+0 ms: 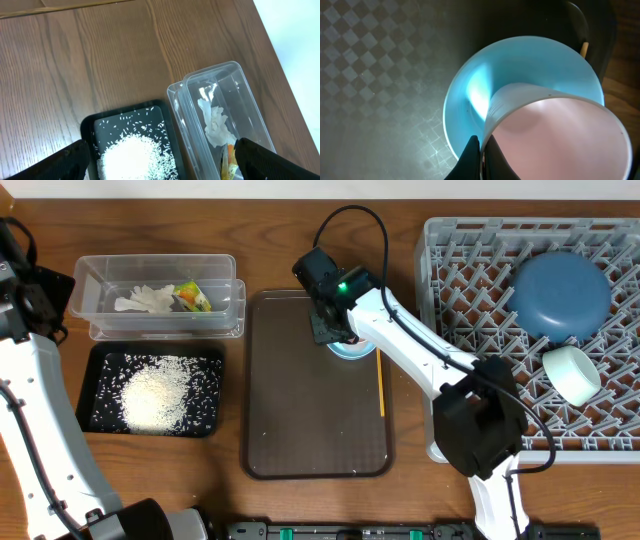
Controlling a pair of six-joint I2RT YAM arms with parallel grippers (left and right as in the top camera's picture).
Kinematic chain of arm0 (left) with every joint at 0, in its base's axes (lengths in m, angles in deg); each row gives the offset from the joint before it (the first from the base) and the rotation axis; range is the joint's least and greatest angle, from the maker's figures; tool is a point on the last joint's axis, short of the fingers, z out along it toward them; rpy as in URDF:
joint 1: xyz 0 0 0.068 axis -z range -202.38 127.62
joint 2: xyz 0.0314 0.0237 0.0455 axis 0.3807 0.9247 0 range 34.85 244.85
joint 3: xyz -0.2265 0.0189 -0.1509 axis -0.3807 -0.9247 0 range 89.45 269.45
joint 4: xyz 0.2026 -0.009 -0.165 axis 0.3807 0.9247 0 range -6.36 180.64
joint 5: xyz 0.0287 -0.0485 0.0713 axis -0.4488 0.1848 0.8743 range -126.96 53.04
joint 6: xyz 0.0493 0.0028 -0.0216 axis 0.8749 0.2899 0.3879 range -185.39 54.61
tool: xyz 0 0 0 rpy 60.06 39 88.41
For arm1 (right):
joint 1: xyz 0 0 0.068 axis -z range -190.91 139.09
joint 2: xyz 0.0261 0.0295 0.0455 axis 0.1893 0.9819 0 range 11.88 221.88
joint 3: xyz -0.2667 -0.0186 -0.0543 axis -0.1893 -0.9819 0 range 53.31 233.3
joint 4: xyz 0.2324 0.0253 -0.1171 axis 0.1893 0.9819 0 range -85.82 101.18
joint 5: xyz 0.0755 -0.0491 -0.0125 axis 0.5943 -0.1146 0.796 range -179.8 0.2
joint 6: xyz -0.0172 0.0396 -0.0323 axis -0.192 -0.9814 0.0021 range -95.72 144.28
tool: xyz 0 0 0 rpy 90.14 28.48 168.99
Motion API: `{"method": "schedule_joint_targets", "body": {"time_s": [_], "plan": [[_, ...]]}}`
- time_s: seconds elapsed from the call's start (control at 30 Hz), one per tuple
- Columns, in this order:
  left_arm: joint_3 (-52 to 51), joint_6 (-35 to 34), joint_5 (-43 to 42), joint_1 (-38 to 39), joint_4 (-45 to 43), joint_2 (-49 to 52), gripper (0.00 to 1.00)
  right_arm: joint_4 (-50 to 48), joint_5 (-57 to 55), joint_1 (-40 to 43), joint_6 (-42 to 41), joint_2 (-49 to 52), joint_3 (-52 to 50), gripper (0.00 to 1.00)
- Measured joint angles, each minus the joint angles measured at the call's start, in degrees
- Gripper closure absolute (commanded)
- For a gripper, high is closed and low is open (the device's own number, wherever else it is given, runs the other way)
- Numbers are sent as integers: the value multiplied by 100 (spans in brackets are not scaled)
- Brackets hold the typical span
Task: Sort waste into correct bins and load items into the dishwasher rack
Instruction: 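Lift the pink cup and carry it over the dish rack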
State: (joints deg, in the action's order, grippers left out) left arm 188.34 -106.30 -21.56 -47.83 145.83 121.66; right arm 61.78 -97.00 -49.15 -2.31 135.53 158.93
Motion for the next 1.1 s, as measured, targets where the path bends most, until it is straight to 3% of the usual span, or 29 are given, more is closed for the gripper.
{"method": "schedule_joint_targets", "body": {"time_s": [0.17, 0.4, 0.67, 0.87, 1.1], "plan": [[0, 0, 0, 0, 0, 0, 5, 247, 24, 9, 0, -402, -7, 99], [0, 0, 0, 0, 2, 0, 5, 713, 48, 258, 0, -1731, -4, 99], [0, 0, 0, 0, 2, 0, 5, 1495, 306, 1469, 9, -2680, -2, 99], [0, 0, 0, 0, 2, 0, 5, 1759, 1346, 2588, 455, -2756, -4, 99], [0, 0, 0, 0, 2, 0, 5, 1847, 3801, 3860, 1532, -2756, -4, 99]]}}
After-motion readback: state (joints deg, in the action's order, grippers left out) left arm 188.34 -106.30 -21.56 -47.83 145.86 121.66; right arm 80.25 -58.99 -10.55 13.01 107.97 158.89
